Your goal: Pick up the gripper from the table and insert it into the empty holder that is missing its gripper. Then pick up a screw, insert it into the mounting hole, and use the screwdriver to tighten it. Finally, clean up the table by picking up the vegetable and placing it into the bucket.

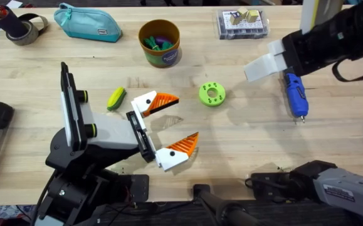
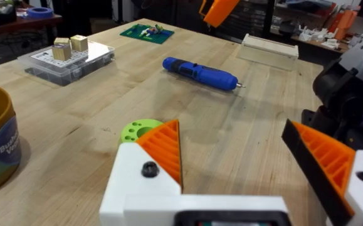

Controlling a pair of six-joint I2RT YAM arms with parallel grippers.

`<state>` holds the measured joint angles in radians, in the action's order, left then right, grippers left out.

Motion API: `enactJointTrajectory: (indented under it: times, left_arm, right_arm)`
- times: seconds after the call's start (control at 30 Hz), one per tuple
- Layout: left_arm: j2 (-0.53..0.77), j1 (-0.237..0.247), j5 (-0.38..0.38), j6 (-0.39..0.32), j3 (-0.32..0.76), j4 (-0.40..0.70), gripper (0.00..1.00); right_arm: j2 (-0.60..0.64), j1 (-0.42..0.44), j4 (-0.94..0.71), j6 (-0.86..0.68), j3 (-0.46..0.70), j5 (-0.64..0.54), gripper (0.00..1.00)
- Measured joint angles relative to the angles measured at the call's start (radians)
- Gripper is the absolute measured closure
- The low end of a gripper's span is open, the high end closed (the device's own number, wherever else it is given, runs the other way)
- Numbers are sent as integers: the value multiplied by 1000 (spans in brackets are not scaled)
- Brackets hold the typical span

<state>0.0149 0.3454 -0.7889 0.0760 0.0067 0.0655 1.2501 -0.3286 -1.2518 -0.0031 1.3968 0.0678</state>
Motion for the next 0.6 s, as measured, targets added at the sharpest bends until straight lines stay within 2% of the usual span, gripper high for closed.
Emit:
enactJointTrajectory:
  times: [0.13, 0.4, 0.6]
  left_arm:
    - [0, 0, 0, 1, 0, 0, 12]
    - [0, 0, 0, 1, 0, 0, 12]
    - [0, 0, 0, 1, 0, 0, 12]
  right_arm:
    - [2, 0, -4, -15, 0, 14, 12]
    - [2, -21, -35, -245, 0, 267, 11]
    - [2, -24, -34, -308, 0, 333, 11]
